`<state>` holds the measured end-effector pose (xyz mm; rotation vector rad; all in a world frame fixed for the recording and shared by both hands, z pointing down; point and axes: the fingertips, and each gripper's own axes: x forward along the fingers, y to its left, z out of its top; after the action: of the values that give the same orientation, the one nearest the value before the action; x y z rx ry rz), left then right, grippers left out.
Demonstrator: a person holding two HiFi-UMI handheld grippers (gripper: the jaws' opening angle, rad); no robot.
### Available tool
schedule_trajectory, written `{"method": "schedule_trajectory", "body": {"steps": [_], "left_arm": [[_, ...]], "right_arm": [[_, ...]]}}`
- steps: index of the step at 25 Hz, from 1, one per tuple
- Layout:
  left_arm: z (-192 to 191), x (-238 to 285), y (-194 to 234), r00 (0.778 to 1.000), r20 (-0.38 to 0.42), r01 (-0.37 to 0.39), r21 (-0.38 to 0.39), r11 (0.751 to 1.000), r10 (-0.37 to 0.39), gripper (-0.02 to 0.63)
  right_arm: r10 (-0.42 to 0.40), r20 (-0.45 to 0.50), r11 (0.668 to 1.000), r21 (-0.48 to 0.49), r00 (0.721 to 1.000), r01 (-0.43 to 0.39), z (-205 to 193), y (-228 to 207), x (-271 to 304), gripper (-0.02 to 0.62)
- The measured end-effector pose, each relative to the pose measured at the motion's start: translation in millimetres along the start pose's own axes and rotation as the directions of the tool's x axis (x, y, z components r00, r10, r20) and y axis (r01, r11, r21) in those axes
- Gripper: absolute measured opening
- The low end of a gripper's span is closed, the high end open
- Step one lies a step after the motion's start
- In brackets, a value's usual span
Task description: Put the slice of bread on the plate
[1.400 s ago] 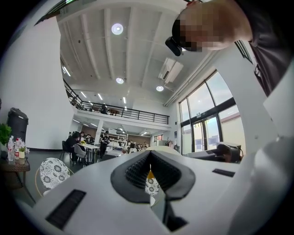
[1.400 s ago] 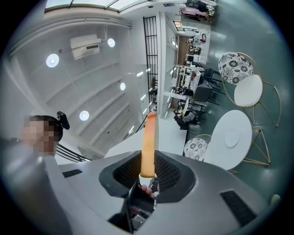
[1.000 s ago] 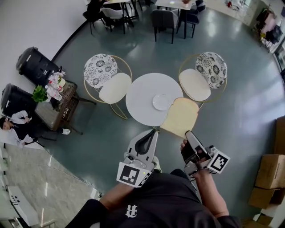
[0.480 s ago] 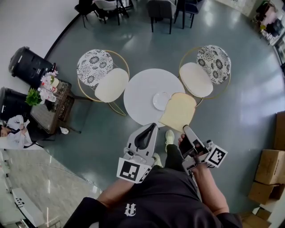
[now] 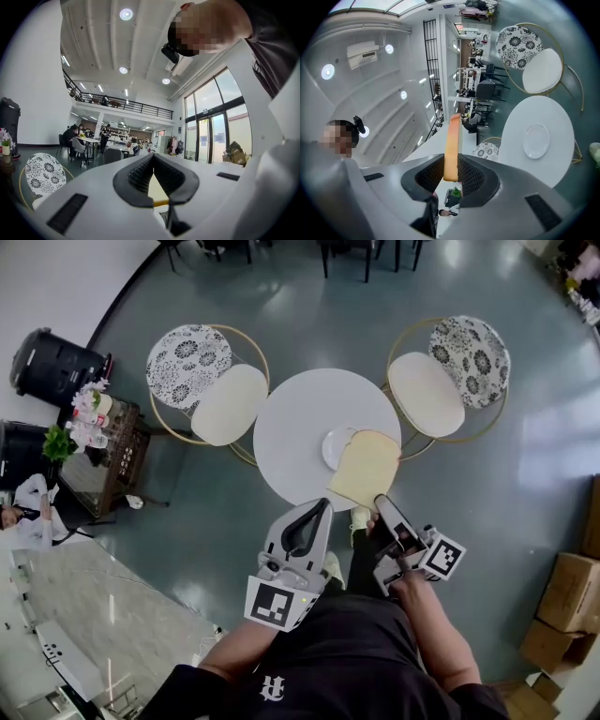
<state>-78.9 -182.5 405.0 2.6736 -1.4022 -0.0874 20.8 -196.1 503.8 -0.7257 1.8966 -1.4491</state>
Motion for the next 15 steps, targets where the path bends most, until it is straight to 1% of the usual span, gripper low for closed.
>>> {"method": "schedule_trajectory", "body": {"steps": [4, 9, 15], "left_arm": [[-34, 20, 12, 0.999, -0.033, 0.002, -0.006, 1.000, -0.002, 0.006], [-76, 40, 30, 0.998, -0.062, -0.012, -0.026, 1.000, 0.011, 0.006], [-111, 56, 50, 0.996, -0.077, -0.044, -0.031, 0.999, 0.041, 0.006]], "right_arm": [[-0.035, -0.006, 0.999, 0.028, 0.999, 0.036, 1, -56, 12, 0.091], [-0.079, -0.010, 0.996, 0.051, 0.997, 0.079, -3, -112, 21, 0.091], [-0.121, 0.003, 0.987, 0.105, 0.993, 0.120, 0, -178, 29, 0.091]]}}
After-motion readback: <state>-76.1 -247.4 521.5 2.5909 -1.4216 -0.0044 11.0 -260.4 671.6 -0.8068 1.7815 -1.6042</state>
